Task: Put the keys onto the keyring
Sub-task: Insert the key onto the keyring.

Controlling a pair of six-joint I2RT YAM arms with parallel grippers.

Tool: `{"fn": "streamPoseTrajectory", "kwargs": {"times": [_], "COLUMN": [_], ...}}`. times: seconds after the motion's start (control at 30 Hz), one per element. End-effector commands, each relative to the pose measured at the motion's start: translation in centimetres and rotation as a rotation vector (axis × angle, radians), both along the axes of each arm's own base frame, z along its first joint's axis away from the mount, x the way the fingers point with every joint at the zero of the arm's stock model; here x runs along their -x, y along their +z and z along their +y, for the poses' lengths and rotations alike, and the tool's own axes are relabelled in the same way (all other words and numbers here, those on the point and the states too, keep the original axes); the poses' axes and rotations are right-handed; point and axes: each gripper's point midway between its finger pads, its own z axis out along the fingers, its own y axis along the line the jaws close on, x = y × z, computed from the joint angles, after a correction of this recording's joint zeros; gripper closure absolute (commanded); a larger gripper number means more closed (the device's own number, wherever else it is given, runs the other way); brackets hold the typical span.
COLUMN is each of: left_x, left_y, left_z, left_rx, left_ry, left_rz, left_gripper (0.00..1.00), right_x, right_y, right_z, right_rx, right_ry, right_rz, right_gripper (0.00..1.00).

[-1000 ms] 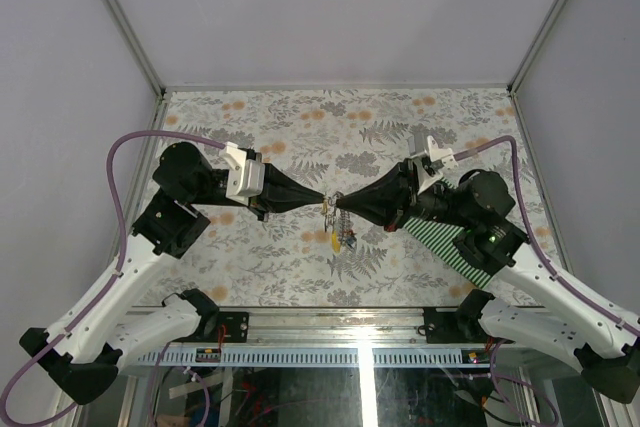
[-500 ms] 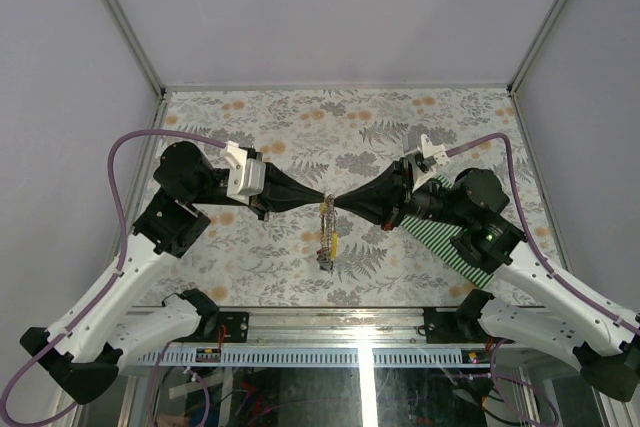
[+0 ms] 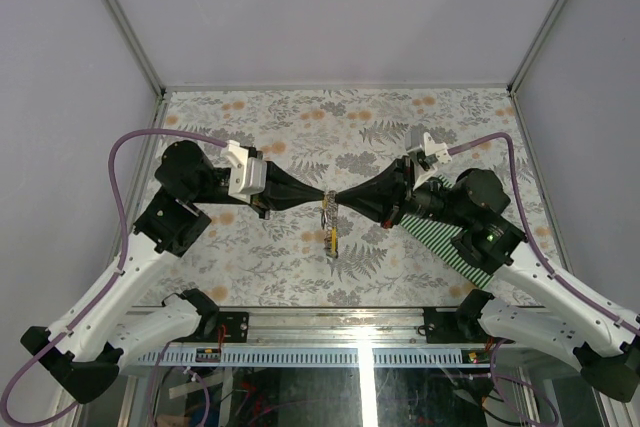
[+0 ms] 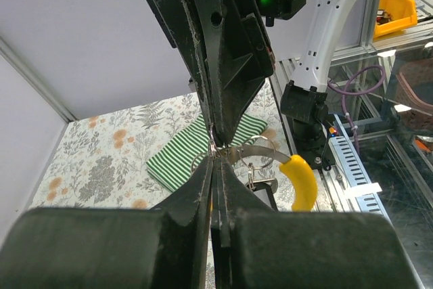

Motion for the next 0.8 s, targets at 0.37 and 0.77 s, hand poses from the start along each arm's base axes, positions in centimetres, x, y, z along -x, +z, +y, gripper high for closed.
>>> {"fn": "streamPoseTrajectory", "kwargs": {"times": [0.37,0.77], "left_x": [0.01,-0.31], "left_y": [1.71,1.4], "left_z": [0.27,0.04], "left_rx": [0.02,0.008], "left_ry": [0.007,0.013], "left_rz": [-0.075,-0.063], "left_gripper": [1.0,1.0], "right_x": [-0.16,-0.42], "right_y": [3.58,4.02], "right_z": [-1.51,-1.48], "right_rx": [-0.109,-0.134], "right_ry": [-0.074,-0.081], "right_rz": [-0.037,-0.019], "right_gripper": [1.0,1.0]}}
